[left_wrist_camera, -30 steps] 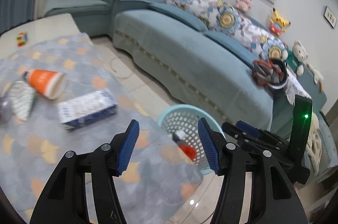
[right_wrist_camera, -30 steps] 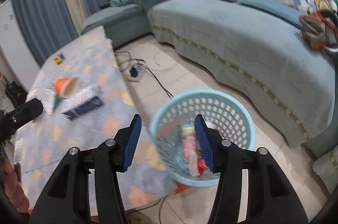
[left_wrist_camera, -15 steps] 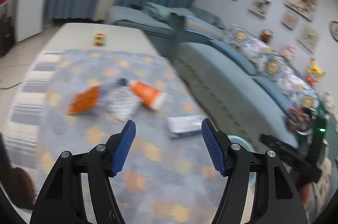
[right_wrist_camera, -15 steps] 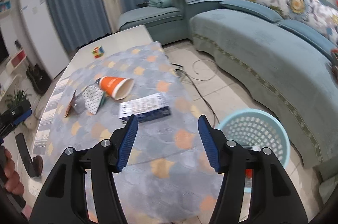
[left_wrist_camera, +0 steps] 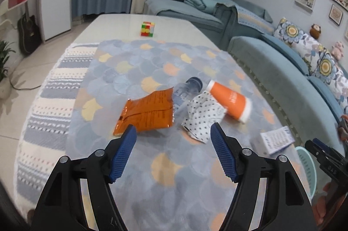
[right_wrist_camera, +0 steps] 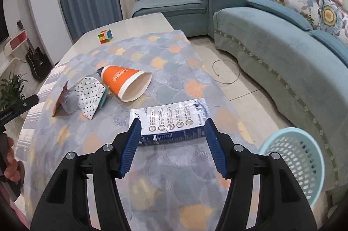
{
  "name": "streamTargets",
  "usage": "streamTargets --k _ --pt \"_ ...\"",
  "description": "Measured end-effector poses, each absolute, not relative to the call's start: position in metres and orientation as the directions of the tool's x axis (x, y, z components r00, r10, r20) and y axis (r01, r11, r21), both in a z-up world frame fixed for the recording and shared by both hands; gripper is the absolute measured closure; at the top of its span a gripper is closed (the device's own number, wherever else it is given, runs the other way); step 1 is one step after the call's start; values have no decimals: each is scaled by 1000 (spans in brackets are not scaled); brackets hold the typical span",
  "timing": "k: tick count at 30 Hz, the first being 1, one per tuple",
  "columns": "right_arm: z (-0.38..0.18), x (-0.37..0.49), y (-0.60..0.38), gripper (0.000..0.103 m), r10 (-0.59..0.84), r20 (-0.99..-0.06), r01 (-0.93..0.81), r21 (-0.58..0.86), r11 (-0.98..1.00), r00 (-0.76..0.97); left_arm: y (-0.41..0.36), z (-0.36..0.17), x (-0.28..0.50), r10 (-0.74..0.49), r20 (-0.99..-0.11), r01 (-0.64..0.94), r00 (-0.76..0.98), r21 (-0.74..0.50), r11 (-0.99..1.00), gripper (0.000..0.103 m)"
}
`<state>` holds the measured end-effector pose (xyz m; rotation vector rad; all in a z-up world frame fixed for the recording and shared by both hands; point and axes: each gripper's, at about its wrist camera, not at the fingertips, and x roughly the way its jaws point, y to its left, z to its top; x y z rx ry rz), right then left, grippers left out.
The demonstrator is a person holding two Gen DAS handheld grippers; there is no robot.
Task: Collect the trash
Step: 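Grasp the orange snack bag with the left gripper and lift it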
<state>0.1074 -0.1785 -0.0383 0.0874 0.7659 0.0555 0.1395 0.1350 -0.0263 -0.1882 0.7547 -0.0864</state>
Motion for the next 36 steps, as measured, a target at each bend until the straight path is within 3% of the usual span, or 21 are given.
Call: streamTargets --k 6,12,17,20,25,30,31,32,34,36 --pt "-65 130 -173 51 90 -715 -15 110 994 693 122 -59 186 -58 -730 -12 681 -90 996 38" --pt "-84 133 -172 51 88 -737 -20 101 995 670 127 -74 197 -43 -748 -22 662 -77 997 62" --pt "-90 132 -173 51 96 -747 -16 114 993 658 133 -70 178 -85 -731 9 677 -107 994 93" --pt "-89 129 -171 51 98 -746 -23 110 994 659 133 -67 166 -86 -720 28 688 -91 995 98" --pt "-81 125 -173 51 99 -738 -23 113 993 668 131 -63 124 -171 -706 124 687 -118 985 98" --pt "-80 123 -176 51 126 -741 -13 156 988 659 134 -78 76 -253 -752 210 608 -155 965 94" --pt "-80 122 -176 51 129 -741 -13 160 987 659 135 -80 70 -256 -763 211 593 -159 964 86" --pt "-79 121 -176 51 131 -741 -13 163 987 658 138 -83 62 -255 -774 205 580 -164 965 67" --pt "-78 119 -174 51 135 -741 -16 165 986 658 146 -82 52 -256 -764 175 592 -188 966 46" --pt "-77 117 -173 51 139 -741 -21 166 986 657 158 -77 52 -294 -746 133 598 -269 954 40"
